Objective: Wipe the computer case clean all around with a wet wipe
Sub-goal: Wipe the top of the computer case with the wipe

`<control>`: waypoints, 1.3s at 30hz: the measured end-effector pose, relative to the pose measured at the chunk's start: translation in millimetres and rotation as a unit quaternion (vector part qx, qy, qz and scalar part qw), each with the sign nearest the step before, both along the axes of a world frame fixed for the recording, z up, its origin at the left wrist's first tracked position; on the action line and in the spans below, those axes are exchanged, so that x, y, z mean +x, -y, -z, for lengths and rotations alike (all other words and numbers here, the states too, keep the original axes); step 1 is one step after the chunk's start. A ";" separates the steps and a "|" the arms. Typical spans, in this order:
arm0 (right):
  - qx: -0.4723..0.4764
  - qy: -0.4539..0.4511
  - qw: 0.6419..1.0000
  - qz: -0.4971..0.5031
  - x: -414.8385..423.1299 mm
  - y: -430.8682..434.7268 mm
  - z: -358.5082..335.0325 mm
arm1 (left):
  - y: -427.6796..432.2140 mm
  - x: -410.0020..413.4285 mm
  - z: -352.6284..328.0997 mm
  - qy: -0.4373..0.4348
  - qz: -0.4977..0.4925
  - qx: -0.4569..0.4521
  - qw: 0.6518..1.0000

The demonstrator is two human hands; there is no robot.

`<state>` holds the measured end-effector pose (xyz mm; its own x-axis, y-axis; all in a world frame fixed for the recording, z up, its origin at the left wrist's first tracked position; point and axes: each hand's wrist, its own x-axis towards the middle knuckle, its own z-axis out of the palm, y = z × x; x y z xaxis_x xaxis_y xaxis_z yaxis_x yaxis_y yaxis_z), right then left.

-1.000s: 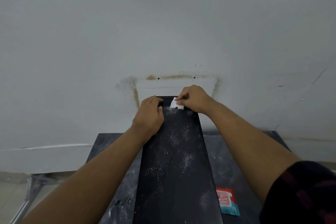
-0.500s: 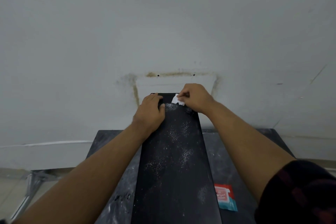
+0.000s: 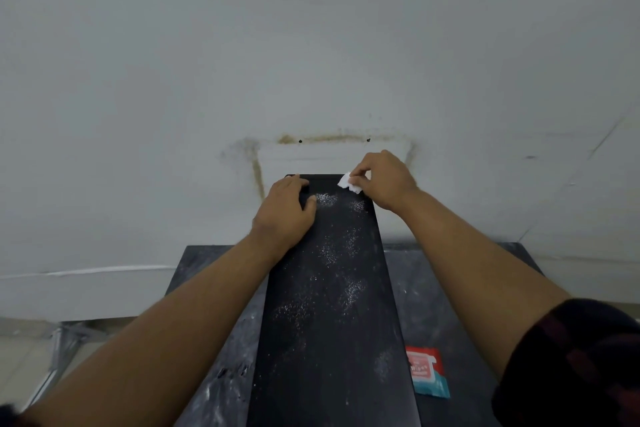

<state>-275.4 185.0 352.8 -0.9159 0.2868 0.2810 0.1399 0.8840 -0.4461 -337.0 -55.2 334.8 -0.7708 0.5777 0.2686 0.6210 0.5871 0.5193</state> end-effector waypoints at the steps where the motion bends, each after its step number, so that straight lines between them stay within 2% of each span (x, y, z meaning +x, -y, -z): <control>1: -0.022 0.006 0.999 -0.027 -0.5 2.3 -1.2 | 0.0 0.6 -0.3 0.001 -0.002 -0.001 1.000; 3: -0.028 0.016 0.999 -0.010 -3.1 2.5 -4.5 | 0.2 1.0 -0.9 0.000 -0.005 -0.001 1.000; 6: 0.010 0.011 0.996 0.087 -8.2 1.5 -4.4 | 0.5 1.7 -1.4 -0.003 -0.005 -0.001 1.000; 10: -0.048 0.011 0.998 -0.037 -12.5 15.3 -3.3 | 0.5 2.1 -1.5 -0.006 -0.007 0.007 1.000; 14: 0.013 0.019 0.996 0.081 -16.9 7.5 -3.1 | 1.6 0.7 -1.1 -0.003 -0.006 0.010 1.000; 18: -0.038 0.019 0.999 -0.016 -11.0 0.2 -0.4 | 0.9 -0.7 1.8 -0.005 -0.012 0.020 1.000; 22: 0.018 0.020 0.997 0.071 -6.0 -13.2 -0.6 | -0.8 -4.8 4.3 -0.012 -0.006 0.017 1.000; 25: 0.007 0.019 0.999 -0.029 -4.6 -7.1 1.4 | -1.2 -4.7 5.1 -0.015 -0.011 0.024 1.000; 26: 0.007 0.017 0.999 -0.030 -3.6 -4.9 1.1 | -1.1 -4.9 5.3 -0.017 -0.010 0.026 0.999; 29: 0.035 0.000 0.998 0.060 -1.5 -7.7 2.9 | -0.4 -6.3 7.2 -0.016 -0.003 0.026 1.000; 33: -0.010 -0.010 0.999 -0.036 3.4 -2.2 5.2 | -0.7 -8.8 10.8 -0.015 -0.005 0.035 0.999; 34: -0.007 -0.019 0.999 -0.028 4.4 -2.8 5.1 | -1.1 -9.4 10.8 -0.017 -0.006 0.037 0.999; 37: 0.008 -0.033 0.996 0.088 5.5 -8.6 5.4 | -1.2 -9.4 10.8 -0.020 -0.004 0.042 0.999; 39: 0.013 -0.032 0.998 0.054 6.1 -5.7 5.3 | -0.9 -9.4 11.2 -0.019 -0.004 0.044 0.999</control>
